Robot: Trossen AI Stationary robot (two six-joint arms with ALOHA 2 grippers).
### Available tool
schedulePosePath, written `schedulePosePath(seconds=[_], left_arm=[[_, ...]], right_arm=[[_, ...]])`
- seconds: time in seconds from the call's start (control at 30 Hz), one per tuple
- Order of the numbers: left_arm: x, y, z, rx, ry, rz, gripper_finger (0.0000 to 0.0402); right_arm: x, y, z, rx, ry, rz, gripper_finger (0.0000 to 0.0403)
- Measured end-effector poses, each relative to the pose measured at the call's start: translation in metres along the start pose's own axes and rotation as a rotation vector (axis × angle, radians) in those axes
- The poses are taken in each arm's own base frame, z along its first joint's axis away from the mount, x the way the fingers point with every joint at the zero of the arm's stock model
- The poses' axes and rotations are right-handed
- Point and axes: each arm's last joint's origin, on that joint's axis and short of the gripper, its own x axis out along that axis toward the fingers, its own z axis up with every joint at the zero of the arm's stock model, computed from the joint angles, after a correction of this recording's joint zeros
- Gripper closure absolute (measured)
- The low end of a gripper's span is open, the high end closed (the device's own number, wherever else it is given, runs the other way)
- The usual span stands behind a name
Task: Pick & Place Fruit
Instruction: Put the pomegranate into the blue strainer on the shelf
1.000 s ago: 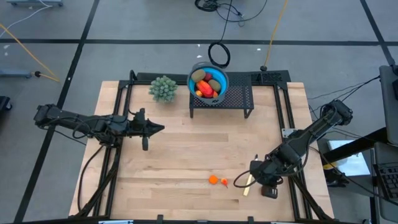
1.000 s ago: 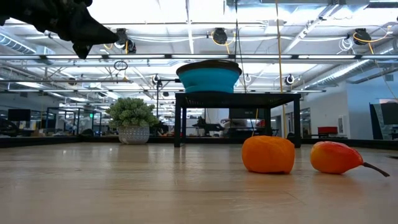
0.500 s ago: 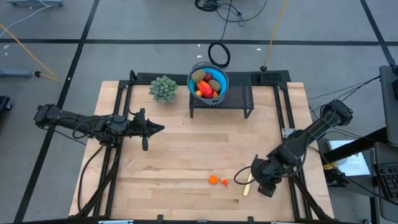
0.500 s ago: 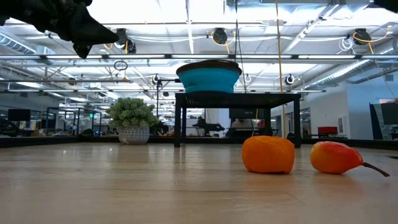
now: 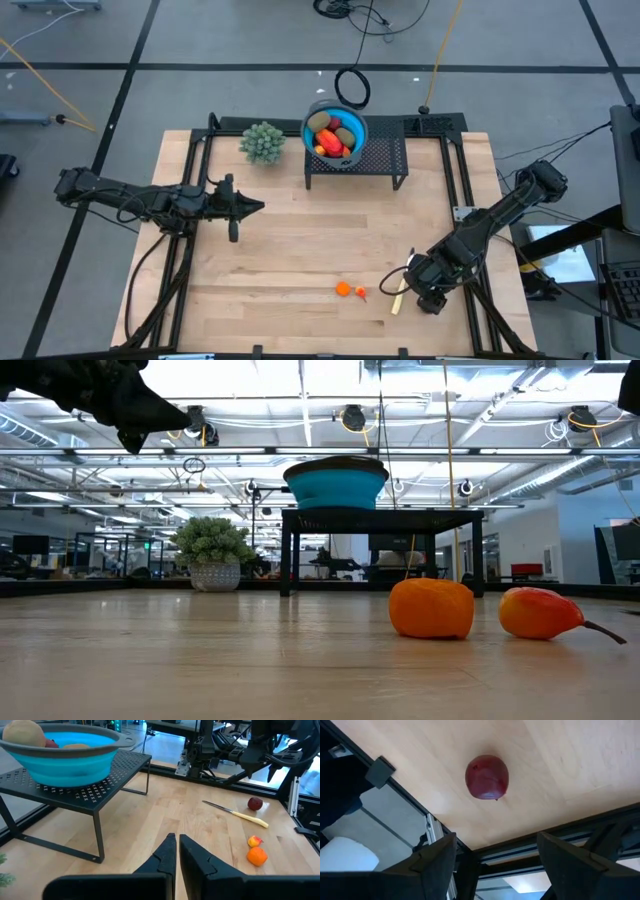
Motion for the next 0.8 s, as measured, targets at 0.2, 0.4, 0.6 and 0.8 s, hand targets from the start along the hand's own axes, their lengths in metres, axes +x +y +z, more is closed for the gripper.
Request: schedulePosePath(seconds=[0.2, 0.4, 0.6, 0.8], left_arm=[[0.0, 0.0, 0.0, -0.001, 0.0, 0.0, 0.038], [0.0, 0.0, 0.0, -0.002, 0.0, 0.0, 0.038], [0.0, 0.0, 0.0, -0.002, 0.0, 0.0, 0.038], [0.0, 0.0, 0.0001, -0.004, -0.001, 0.0, 0.038]], right_arm=[[0.0002, 0.0006, 0.0003, -0.017, -0.002, 0.006, 0.0136], [0.0002, 0.0021, 0.0007, -0.038, -0.007, 0.02, 0.0115], [0.0002, 0.0037, 0.0012, -0.044, -0.012, 0.036, 0.0062], [0.0001, 0.0029, 0.0033, 0.013, -0.088, 0.014, 0.0021]])
